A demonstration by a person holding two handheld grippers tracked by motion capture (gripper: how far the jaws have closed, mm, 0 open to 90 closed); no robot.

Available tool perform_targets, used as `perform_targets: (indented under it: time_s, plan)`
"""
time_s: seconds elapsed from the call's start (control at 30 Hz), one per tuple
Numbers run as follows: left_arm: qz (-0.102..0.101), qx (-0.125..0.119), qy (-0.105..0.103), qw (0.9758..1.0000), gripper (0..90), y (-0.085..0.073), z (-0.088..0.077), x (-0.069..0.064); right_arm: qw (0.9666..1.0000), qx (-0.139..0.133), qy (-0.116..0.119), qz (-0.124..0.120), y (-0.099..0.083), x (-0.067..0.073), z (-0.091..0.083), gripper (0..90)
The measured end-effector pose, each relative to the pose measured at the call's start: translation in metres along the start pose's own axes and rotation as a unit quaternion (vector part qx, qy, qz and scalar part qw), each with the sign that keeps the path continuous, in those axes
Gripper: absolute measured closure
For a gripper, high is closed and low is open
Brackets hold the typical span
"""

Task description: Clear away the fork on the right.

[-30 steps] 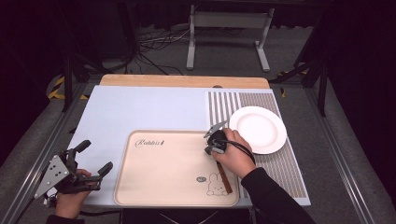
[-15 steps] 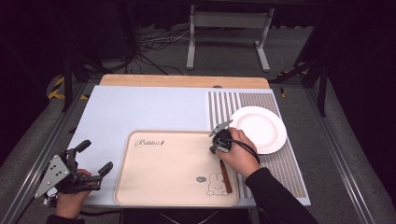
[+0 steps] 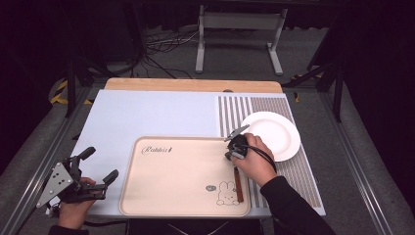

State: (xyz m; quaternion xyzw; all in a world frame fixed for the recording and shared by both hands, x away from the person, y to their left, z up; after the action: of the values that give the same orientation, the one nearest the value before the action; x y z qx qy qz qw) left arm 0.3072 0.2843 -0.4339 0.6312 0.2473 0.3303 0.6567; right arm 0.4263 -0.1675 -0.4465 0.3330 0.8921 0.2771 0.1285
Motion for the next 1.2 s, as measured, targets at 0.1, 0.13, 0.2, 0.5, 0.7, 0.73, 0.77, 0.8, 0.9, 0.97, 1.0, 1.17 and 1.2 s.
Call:
perform_targets:
  time_s: [0.1, 0.13, 0.2, 0.5, 0.7, 0.73, 0.77, 0.8, 0.9, 0.97, 1.0, 1.17, 1.2]
  plan:
    - [-0.001, 0.000, -0.001, 1.0000, 0.0, 0.000, 0.000, 0.000, 1.0000, 0.000, -0.004, 0.003, -0.001, -0.001, -0.001, 90.0]
    - [-0.001, 0.000, -0.001, 1.0000, 0.0, 0.000, 0.000, 0.000, 1.0000, 0.000, -0.004, 0.003, -0.001, -0.001, -0.001, 90.0]
    - [-0.001, 0.000, -0.001, 1.0000, 0.0, 0.000, 0.000, 0.000, 1.0000, 0.001, -0.006, 0.006, -0.002, -0.002, -0.001, 90.0]
    - [-0.001, 0.000, 0.001, 1.0000, 0.0, 0.000, 0.000, 0.000, 0.9999, 0.002, -0.009, 0.009, -0.003, -0.005, -0.003, 88.8]
    - [-0.001, 0.002, 0.000, 1.0000, 0.0, -0.001, 0.000, 0.001, 0.9994, -0.035, -0.004, 0.003, 0.003, -0.004, -0.014, 75.7]
    - [-0.002, 0.002, 0.001, 1.0000, 0.0, -0.001, 0.000, 0.001, 0.9989, -0.046, -0.005, -0.003, 0.005, -0.004, -0.018, 72.0]
    - [-0.001, 0.002, 0.001, 1.0000, 0.0, -0.001, 0.000, 0.001, 0.9986, -0.053, -0.006, -0.003, 0.006, -0.004, -0.022, 67.9]
    - [-0.001, 0.002, 0.001, 1.0000, 0.0, -0.001, 0.000, 0.001, 0.9974, -0.071, -0.003, -0.004, 0.008, -0.003, -0.028, 55.6]
    - [-0.002, 0.001, 0.002, 1.0000, 0.0, -0.001, 0.000, 0.000, 0.9955, -0.095, 0.001, -0.004, 0.010, -0.003, -0.033, 41.4]
    - [-0.002, 0.001, 0.001, 1.0000, 0.0, -0.001, 0.000, 0.000, 0.9927, -0.120, 0.012, 0.004, 0.010, -0.003, -0.039, 33.3]
    - [-0.002, 0.001, 0.001, 1.0000, 0.0, -0.001, 0.000, 0.000, 0.9915, -0.130, 0.014, -0.001, 0.010, -0.003, -0.041, 29.6]
    - [-0.002, 0.002, 0.001, 1.0000, 0.0, -0.001, 0.000, 0.000, 0.9867, -0.162, 0.005, -0.017, 0.007, -0.006, -0.055, 20.2]
    - [-0.001, 0.003, 0.001, 1.0000, 0.0, -0.001, 0.000, 0.000, 0.9850, -0.171, 0.005, -0.024, 0.005, -0.006, -0.059, 18.7]
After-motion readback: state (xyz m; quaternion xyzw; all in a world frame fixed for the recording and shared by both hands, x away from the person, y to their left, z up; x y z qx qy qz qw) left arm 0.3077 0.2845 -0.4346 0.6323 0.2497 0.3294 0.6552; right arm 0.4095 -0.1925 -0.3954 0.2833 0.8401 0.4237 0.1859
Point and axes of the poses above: each handheld gripper's, and its own axes: z roughly forward along the jaws, y roughly out of its top, x roughly to its left, the point moved 2 cm from there along z, roughly forward along the jaws, and after that the axes turned 6 degrees about -x, right-handed, at the moved point
